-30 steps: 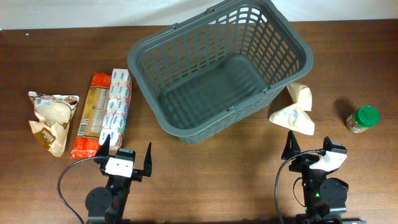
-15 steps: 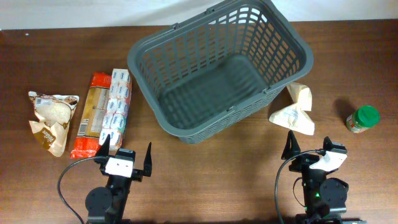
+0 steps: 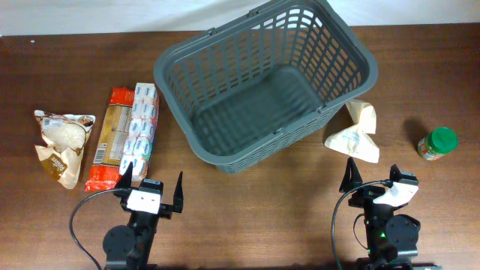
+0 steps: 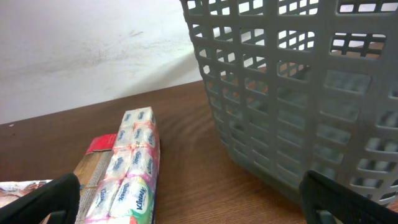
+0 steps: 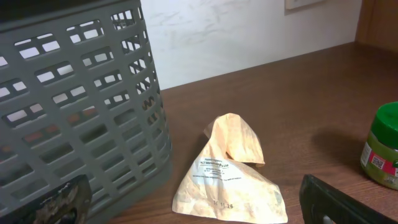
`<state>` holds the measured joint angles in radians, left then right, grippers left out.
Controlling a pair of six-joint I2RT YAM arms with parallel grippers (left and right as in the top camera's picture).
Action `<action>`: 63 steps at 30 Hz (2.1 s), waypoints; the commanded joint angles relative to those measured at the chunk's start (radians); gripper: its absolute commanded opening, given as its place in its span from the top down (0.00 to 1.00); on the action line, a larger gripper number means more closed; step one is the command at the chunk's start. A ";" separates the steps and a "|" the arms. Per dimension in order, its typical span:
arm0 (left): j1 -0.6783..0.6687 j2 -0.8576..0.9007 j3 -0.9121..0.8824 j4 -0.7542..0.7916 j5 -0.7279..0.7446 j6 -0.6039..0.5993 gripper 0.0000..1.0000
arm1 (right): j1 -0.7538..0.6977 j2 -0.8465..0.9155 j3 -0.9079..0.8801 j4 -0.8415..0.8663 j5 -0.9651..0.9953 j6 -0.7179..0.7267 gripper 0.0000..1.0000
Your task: Pack container
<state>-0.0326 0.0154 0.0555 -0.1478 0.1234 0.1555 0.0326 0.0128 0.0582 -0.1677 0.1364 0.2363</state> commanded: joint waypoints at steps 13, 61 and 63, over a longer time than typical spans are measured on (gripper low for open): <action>-0.002 -0.010 -0.012 0.122 0.096 -0.055 0.01 | 0.006 -0.009 -0.010 0.000 -0.038 0.009 0.01; -0.542 1.509 2.163 -1.539 0.043 0.116 0.98 | 0.006 1.528 1.806 -1.020 -0.414 -0.010 0.96; -0.620 1.542 2.159 -1.540 0.043 0.158 0.98 | 0.006 1.561 1.806 -1.004 -0.414 -0.010 0.96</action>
<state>-0.5541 1.5135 2.2219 -1.6836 0.2680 0.2409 0.0330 1.5318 1.8503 -1.1873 -0.2539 0.2142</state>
